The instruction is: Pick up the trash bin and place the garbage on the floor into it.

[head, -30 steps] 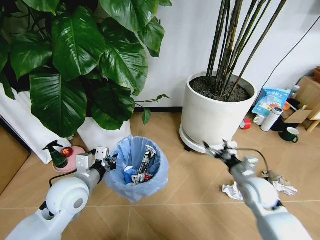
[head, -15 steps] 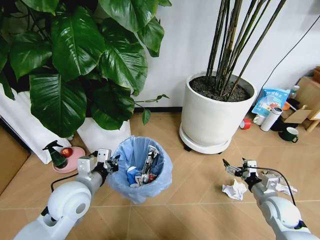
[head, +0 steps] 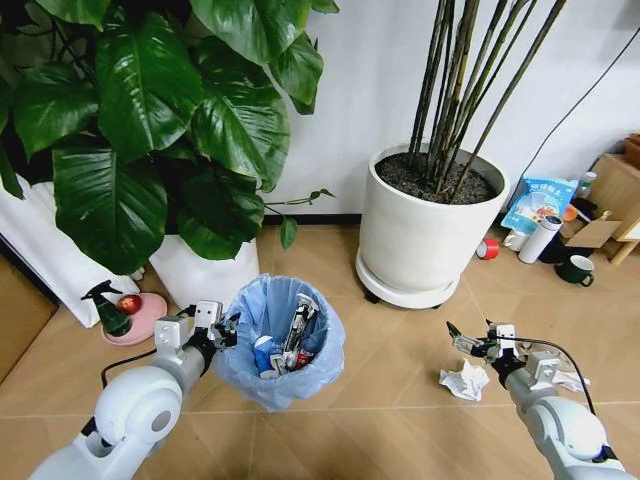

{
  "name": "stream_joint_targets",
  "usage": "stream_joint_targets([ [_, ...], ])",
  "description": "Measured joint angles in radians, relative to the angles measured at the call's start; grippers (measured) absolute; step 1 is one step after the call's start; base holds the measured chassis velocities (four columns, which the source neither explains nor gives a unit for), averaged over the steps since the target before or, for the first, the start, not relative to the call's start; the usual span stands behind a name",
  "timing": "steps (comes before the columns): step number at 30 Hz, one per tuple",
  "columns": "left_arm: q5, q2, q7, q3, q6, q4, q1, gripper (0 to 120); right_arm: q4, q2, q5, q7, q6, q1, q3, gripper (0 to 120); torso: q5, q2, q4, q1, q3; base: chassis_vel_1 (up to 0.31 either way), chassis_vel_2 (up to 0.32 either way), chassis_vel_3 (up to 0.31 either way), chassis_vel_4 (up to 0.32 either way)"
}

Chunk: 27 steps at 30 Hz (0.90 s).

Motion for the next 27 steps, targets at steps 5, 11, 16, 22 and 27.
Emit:
stream_joint_targets([
  [5,0.0,0.001,-0.001,0.003,0.0,0.0,0.001,0,-0.009,0.003,-0.006,-0.005,0.009,-0.005,0.003,100,0.0,0.0,-0.0003,0.0,0.0,-0.189,-0.173,0.169,0.177],
  [11,0.003,-0.001,-0.002,0.002,0.0,-0.002,0.009,0,-0.011,0.006,-0.013,-0.009,0.016,-0.008,0.003,100,-0.0001,0.0,0.0,0.0,0.0,-0.175,-0.178,0.174,0.157],
  [16,0.003,-0.001,-0.002,-0.001,-0.001,-0.006,0.011,0,-0.012,0.009,-0.016,-0.01,0.016,-0.008,0.003,100,0.0,0.0,-0.0001,0.0,0.0,-0.161,-0.162,0.163,0.164],
  [22,0.004,-0.002,-0.002,-0.003,-0.002,-0.01,0.018,0,-0.012,0.011,-0.023,-0.01,0.022,-0.009,0.0,100,0.0,0.0,-0.0001,0.0,0.0,-0.192,-0.196,0.19,0.191],
  [27,0.005,-0.003,-0.002,-0.004,-0.003,-0.014,0.021,0,-0.02,0.006,-0.048,-0.054,0.068,-0.021,-0.005,100,0.0003,0.0,-0.0003,0.0,0.0,-0.227,-0.206,0.2,0.218],
])
